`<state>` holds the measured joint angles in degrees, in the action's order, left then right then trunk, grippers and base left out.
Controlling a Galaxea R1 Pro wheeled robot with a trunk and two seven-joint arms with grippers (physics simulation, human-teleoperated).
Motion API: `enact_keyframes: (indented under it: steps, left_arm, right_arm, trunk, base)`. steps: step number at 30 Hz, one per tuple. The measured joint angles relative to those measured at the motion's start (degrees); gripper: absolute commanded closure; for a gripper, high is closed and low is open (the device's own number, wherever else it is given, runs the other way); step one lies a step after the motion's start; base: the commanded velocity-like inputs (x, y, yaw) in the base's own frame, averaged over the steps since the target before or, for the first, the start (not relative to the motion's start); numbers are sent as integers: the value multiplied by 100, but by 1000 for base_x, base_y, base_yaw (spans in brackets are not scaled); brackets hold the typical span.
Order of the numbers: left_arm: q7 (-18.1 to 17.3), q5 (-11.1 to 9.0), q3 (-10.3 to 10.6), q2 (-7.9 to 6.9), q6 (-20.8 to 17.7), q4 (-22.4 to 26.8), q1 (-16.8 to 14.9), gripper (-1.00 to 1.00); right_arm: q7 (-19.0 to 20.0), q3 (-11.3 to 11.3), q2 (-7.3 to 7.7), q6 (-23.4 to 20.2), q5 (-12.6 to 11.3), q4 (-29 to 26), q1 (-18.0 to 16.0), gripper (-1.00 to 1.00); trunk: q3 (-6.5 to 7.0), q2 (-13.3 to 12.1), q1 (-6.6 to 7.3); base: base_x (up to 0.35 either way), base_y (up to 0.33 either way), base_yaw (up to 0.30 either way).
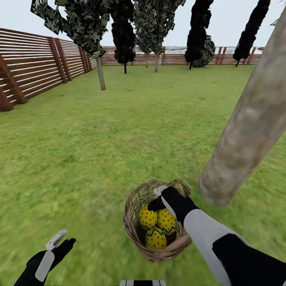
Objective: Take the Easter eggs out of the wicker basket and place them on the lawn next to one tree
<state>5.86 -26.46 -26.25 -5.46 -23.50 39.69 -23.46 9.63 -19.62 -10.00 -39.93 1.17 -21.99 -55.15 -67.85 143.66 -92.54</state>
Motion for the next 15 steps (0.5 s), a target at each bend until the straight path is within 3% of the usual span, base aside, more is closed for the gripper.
enact_keyframes:
  steps: [3, 11, 15]
  left_arm:
    - [0, 0, 0, 5, 0, 0, 0, -100]
    - [0, 0, 0, 2, 0, 9, 0, -100]
    - [1, -3, -1, 0, -2, 3, 0, -100]
  right_arm:
    - [4, 0, 0, -47, 0, -60, 0, -100]
    - [5, -1, 0, -70, -4, -90, 0, -100]
    - [5, 4, 0, -78, -8, -92, 0, -100]
  trunk:
    - [-67, 4, -8]
    - [-67, 4, -7]
    - [-67, 4, -5]
  base:
    - [0, 0, 0]
    - [4, 3, 0]
    - [201, 157, 0]
